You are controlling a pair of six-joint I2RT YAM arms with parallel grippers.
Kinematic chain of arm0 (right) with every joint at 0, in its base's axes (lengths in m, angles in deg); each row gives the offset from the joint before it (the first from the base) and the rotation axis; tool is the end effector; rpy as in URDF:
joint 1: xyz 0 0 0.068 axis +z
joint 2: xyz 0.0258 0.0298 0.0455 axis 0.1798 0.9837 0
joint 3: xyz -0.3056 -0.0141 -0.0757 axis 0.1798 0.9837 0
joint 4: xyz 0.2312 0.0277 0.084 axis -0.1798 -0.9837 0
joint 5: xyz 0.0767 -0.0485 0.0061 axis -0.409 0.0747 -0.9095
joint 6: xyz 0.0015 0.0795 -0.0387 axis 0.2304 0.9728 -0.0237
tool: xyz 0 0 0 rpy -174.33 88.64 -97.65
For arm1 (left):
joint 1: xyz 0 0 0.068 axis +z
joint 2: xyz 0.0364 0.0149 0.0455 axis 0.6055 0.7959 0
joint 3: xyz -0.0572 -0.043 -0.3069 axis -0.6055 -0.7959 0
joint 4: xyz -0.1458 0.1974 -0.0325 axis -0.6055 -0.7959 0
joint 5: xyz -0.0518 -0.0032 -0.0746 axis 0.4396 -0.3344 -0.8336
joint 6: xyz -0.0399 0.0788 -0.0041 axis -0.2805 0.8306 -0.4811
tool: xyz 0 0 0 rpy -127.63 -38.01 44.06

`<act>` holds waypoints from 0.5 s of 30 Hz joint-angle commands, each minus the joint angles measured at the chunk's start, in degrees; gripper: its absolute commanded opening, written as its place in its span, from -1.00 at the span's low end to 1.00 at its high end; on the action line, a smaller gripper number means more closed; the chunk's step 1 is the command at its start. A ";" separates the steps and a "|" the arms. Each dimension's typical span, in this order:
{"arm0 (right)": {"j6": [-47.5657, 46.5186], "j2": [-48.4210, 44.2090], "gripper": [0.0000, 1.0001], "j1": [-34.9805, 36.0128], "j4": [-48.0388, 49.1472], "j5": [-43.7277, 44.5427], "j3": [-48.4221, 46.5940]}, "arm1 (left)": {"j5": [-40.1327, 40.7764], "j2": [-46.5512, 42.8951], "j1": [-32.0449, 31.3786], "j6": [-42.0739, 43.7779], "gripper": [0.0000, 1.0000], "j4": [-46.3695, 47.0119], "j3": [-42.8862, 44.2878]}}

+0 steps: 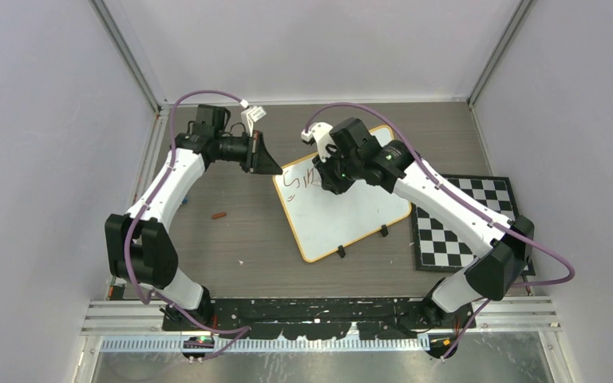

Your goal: Write a sentence on the whiteboard

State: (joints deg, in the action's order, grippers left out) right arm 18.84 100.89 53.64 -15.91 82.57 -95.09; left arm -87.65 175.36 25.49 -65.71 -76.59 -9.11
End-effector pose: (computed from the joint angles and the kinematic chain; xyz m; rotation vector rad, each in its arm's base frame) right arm 0.2415 0.2354 0.3715 -1.0345 2.1793 0.3939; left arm 0.3092 -0.1328 0.3500 0.6583 2.1605 -1.3254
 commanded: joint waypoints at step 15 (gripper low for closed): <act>-1.10 -0.45 -1.00 -1.68 0.72 2.41 -4.30 | -0.78 -2.17 -0.45 -0.08 -1.00 -0.22 -0.14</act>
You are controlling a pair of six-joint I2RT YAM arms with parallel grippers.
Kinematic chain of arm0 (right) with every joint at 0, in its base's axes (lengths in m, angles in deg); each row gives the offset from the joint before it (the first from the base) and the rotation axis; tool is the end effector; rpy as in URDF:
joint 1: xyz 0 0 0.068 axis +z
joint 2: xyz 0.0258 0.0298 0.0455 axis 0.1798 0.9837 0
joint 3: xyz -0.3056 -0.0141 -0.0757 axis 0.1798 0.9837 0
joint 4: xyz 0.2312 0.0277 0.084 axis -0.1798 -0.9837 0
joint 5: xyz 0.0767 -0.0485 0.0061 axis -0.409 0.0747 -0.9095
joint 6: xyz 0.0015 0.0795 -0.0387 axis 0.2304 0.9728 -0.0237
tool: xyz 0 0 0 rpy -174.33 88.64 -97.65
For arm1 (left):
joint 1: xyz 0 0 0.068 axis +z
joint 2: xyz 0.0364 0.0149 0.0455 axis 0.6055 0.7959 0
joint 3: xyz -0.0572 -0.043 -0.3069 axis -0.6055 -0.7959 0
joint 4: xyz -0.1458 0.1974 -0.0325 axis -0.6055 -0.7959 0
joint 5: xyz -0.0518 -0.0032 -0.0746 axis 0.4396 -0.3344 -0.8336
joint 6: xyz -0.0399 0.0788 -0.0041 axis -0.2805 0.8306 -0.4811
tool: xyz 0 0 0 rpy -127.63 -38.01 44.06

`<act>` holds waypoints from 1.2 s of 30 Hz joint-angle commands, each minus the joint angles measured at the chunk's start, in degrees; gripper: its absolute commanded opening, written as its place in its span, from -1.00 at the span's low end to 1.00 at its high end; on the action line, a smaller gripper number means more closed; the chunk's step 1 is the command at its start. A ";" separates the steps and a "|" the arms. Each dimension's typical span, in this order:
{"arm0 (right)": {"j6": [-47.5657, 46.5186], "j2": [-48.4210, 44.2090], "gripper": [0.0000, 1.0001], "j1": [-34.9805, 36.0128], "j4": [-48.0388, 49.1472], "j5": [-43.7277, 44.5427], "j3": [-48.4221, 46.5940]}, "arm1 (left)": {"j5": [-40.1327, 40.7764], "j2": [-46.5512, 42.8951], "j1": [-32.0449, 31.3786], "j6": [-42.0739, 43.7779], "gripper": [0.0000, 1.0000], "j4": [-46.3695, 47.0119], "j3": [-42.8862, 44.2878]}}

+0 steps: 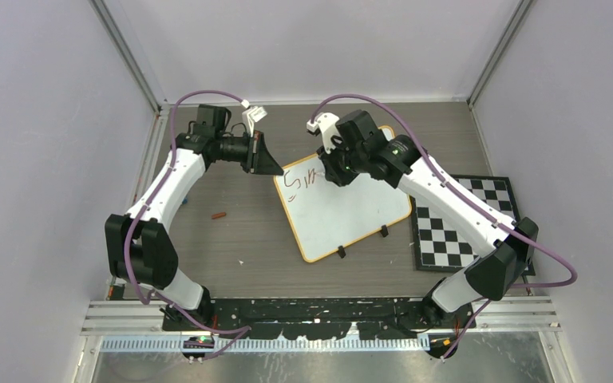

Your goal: Write a sentence on the whiteboard

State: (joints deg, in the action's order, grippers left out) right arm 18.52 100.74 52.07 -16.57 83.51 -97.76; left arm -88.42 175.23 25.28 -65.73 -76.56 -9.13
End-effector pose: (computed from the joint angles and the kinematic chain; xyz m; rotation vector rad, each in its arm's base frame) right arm 0.2487 0.2277 0.3867 -0.9870 2.1543 0.3700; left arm 0.3075 -0.1342 0.3513 0.6690 2.1515 -1.3421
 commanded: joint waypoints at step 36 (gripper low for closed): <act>1.49 -3.59 -1.00 0.12 -0.14 -0.73 4.52 | 0.20 -2.28 -0.45 0.08 -1.00 -0.20 -0.25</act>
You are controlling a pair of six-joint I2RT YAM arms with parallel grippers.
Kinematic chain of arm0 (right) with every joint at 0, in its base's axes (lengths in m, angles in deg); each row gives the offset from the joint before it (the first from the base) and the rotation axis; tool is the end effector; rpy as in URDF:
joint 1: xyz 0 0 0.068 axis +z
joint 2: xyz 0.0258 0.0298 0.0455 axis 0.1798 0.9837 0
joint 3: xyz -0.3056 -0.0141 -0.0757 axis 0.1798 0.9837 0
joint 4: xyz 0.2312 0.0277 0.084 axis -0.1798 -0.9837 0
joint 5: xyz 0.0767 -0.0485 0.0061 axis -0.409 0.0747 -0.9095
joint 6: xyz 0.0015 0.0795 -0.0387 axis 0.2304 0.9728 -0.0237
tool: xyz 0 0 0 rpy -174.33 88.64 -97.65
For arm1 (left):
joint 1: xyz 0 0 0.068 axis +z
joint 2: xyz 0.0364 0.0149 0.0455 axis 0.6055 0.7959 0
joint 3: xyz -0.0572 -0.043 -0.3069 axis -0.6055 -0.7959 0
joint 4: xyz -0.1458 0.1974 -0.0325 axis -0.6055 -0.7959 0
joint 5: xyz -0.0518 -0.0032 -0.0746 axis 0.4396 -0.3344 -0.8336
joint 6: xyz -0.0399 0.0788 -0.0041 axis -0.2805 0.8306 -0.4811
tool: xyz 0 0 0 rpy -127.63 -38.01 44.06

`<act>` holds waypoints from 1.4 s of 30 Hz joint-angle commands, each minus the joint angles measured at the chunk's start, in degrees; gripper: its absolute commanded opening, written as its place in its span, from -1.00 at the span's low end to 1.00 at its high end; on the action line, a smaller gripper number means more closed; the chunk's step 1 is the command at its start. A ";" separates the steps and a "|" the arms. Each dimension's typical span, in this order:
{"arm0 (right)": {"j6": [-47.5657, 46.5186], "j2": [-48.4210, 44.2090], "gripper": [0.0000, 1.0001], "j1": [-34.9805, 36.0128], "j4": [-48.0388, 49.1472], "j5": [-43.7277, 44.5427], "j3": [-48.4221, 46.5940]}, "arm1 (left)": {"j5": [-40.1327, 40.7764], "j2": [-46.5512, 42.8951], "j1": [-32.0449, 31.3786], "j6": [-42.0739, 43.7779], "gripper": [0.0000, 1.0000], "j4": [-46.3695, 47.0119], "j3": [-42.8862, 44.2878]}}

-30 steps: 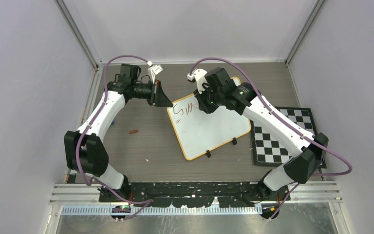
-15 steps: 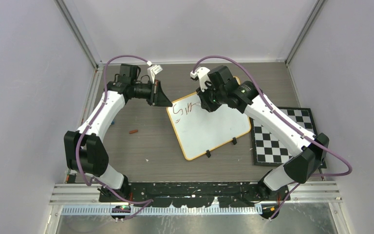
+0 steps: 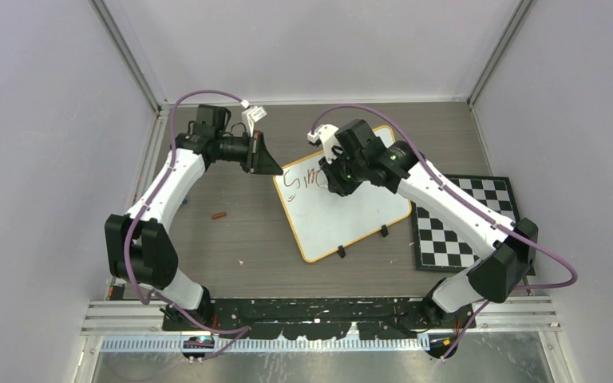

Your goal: Write a sentence on the whiteboard

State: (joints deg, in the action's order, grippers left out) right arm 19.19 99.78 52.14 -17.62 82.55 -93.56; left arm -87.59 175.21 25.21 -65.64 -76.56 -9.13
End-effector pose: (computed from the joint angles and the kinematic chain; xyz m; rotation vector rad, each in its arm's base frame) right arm 0.2403 0.2225 0.3655 -1.0122 2.2287 0.3747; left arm 0.3080 -0.1341 0.3507 0.6660 2.1574 -1.3250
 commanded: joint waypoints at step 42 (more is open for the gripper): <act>-0.90 -1.91 -0.99 -2.37 -0.13 2.12 -10.57 | -0.45 -3.24 -0.87 0.64 -1.00 -1.08 -0.14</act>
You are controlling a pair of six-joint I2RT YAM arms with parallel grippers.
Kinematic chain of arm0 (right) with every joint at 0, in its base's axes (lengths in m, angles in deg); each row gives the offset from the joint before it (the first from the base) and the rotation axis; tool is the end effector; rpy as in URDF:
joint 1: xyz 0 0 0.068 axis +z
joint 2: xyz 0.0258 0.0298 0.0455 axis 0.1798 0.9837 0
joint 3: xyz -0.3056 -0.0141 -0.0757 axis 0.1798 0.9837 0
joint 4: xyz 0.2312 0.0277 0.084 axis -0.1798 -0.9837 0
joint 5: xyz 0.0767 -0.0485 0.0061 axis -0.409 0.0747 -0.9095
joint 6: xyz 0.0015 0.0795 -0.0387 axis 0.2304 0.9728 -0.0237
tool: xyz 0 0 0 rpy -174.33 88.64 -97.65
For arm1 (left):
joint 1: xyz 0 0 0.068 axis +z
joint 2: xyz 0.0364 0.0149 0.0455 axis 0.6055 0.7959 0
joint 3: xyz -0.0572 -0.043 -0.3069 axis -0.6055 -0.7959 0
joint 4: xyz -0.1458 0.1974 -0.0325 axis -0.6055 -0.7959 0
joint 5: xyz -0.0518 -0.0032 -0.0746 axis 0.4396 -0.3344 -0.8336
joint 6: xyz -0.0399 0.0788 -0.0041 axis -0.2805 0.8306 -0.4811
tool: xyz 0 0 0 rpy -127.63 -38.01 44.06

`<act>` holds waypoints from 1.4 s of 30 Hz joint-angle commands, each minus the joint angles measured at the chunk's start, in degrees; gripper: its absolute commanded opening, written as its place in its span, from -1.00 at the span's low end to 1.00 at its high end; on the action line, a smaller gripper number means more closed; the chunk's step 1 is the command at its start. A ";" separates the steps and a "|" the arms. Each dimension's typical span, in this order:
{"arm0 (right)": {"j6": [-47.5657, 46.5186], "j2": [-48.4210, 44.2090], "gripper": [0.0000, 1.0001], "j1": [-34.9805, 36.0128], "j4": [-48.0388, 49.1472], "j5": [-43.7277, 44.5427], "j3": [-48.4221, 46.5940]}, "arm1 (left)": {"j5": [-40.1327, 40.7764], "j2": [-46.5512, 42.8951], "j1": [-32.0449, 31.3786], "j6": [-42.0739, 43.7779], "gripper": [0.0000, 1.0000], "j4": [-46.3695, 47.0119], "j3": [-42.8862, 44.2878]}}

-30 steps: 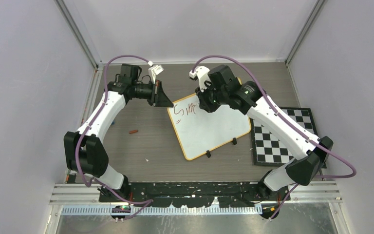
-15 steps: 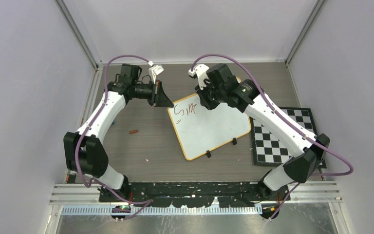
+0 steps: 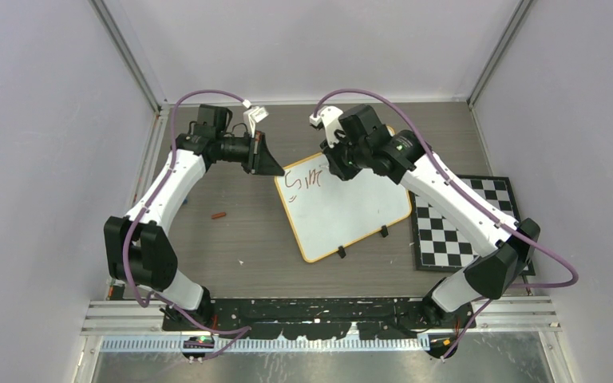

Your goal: Write a sentence on the whiteboard

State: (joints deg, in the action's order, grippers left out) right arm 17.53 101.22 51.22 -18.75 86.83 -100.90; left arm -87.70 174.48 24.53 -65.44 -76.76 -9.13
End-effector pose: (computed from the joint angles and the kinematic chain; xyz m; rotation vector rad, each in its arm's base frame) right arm 0.2550 0.2205 0.3981 -0.9554 2.1478 0.2903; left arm 0.3030 -0.1371 0.3544 0.6880 2.1448 -1.3280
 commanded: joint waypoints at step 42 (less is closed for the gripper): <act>0.37 -5.67 -0.99 -1.98 -1.11 -2.26 1.64 | -0.43 -2.48 -0.27 0.73 -1.00 -0.92 -0.25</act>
State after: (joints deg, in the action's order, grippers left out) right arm 18.71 98.51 49.14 -20.04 83.23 -96.03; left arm -87.35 174.31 24.53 -64.66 -76.96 -9.18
